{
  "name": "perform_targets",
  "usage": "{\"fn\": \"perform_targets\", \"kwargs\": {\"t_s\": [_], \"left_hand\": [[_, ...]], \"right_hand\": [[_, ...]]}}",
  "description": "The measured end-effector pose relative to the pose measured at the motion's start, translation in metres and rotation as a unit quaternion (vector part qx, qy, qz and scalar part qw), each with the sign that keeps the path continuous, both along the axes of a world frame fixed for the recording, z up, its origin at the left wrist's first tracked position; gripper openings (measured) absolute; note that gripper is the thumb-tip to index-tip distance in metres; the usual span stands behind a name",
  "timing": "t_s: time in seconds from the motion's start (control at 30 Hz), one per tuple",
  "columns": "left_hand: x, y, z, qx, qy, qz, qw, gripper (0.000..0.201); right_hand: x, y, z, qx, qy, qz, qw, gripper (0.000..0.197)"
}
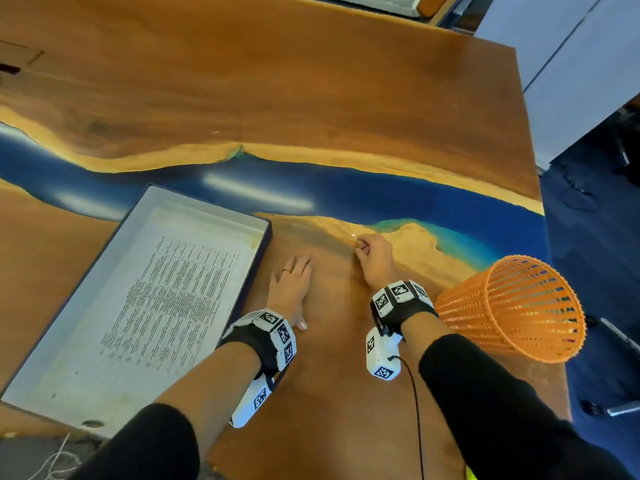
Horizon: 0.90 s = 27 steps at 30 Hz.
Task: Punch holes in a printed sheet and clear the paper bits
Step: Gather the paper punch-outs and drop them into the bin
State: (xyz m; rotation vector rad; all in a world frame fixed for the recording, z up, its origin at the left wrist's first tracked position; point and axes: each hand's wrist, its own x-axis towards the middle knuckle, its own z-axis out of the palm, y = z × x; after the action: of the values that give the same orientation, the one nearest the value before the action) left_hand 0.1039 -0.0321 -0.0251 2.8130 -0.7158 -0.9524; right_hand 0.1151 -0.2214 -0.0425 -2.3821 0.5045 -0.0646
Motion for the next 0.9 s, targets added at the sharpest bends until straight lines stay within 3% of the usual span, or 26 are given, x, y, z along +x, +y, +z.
{"fn": "perform_targets", "kwargs": {"t_s": [0.13,0.4,0.9], "left_hand": [[0.001,-0.004,-0.003,0.001,0.001,0.015,1.000,0.132],[0.000,-0.005,-0.001,0.012,0.009,0.021,1.000,0.133],[0.000,-0.006,-0.001,0.024,0.012,0.019,0.999,0.132]], "right_hand": [[0.021,-0.006,-0.003,0.016,-0.006,-0.031,0.999,0.023],[0.029,-0.005,-0.008,-0.015,-0.024,-0.031,0.999,0.010],[0.041,-0.001,-0.005,-0.068,0.095,0.024,0.993,0.017]]}}
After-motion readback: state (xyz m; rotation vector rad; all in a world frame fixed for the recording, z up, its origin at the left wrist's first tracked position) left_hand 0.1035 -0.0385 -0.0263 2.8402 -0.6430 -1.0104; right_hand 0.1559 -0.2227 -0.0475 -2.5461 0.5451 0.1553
